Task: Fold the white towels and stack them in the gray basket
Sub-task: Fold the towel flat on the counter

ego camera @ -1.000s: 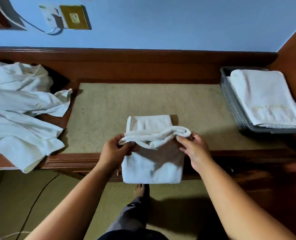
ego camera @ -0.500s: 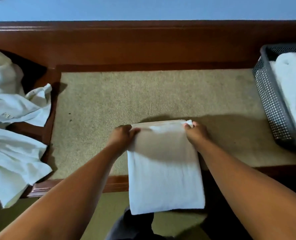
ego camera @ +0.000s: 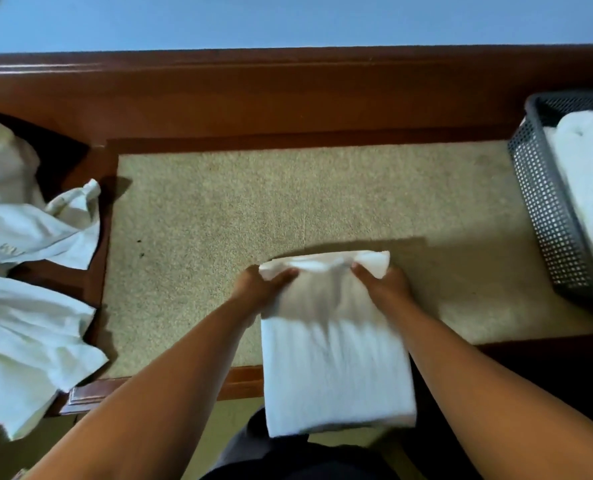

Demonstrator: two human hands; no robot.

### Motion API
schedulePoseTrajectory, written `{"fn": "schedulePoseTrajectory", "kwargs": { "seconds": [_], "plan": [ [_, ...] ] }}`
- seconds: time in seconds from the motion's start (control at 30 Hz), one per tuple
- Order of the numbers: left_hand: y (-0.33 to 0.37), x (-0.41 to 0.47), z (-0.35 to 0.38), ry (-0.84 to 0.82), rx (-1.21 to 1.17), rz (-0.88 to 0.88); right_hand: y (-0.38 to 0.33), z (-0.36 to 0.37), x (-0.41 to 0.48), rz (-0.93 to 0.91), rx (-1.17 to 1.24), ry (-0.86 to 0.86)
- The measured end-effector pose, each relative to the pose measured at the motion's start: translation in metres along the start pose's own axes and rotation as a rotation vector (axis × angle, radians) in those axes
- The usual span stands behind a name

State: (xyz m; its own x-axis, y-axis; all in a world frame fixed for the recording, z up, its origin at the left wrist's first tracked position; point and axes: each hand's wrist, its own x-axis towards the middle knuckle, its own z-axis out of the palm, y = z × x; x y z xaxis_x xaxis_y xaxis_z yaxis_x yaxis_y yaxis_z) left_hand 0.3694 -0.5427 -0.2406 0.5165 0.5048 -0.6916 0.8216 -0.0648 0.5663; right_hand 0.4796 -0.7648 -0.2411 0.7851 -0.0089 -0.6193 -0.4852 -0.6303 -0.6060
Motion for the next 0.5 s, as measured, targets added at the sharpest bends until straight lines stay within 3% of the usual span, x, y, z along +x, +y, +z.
{"fn": "schedulePoseTrajectory", "kwargs": {
  "seconds": [0.13, 0.23, 0.37, 0.5],
  "plan": [
    [0.026, -0.021, -0.031, -0.152, -0.384, 0.08, -0.036, -0.021, -0.007, -0.02, 0.189, -0.035],
    [0.074, -0.057, -0.071, -0.19, -0.486, 0.383, -0.093, -0.05, -0.031, -0.183, 0.315, -0.037],
    [0.122, -0.108, -0.133, -0.097, -0.394, 0.803, -0.159, -0.104, -0.084, -0.682, 0.423, -0.074],
    [0.111, -0.136, -0.162, 0.173, -0.034, 1.182, -0.156, -0.128, -0.112, -1.061, 0.087, -0.007]
  ]
}}
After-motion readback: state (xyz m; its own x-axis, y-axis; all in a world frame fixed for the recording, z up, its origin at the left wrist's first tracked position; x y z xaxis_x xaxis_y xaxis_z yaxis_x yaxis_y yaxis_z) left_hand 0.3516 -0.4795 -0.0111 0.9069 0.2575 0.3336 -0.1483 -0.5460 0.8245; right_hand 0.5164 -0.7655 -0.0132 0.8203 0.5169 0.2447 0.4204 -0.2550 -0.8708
